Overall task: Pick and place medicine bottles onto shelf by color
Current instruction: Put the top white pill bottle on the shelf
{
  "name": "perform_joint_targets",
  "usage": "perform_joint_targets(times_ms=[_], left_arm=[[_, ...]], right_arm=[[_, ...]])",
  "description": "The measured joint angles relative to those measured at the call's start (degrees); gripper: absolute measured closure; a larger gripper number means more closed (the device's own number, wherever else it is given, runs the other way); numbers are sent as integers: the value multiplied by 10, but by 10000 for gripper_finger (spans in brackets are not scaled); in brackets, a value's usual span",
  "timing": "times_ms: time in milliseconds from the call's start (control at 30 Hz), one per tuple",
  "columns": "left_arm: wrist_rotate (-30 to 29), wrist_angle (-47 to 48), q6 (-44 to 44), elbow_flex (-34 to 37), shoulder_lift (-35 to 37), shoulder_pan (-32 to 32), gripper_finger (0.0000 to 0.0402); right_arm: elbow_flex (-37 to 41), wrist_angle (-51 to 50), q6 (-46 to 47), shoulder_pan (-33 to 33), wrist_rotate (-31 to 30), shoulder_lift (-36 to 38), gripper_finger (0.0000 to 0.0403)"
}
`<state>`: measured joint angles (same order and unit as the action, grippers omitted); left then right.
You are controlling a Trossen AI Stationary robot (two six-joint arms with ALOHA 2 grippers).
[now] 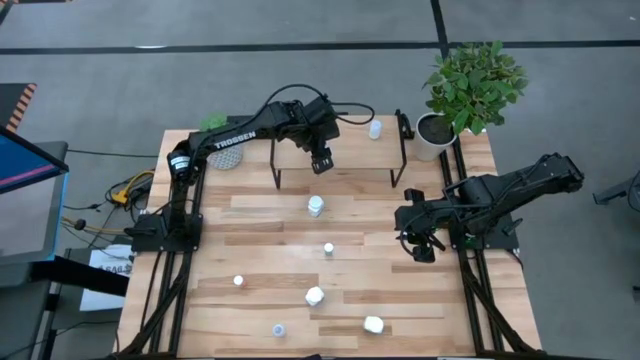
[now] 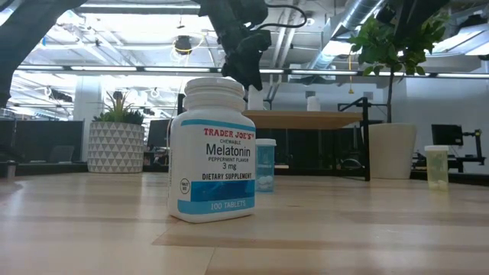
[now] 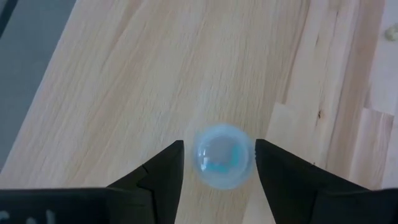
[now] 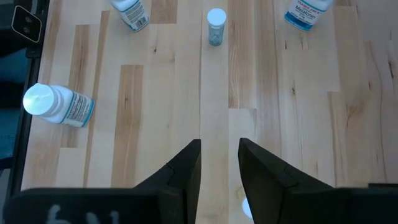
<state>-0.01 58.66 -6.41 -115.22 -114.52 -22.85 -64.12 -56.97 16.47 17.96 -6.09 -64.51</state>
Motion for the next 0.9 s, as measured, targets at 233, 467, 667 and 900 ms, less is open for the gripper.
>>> perform_joint_targets(times_ms=[233, 467, 667, 900], left_arm=[[0, 5, -6, -40, 0, 0, 216], [0, 88, -9, -146, 0, 1, 216], [0, 202, 20, -198, 3, 12, 216], [-9, 318, 48, -195, 8, 39, 216]], right_arm=[[0, 0, 0, 0, 0, 0, 274], [0, 1, 0, 0, 0, 0, 274], [0, 22, -14, -5, -12, 0, 274], [0, 99, -78, -28, -69, 0, 274]])
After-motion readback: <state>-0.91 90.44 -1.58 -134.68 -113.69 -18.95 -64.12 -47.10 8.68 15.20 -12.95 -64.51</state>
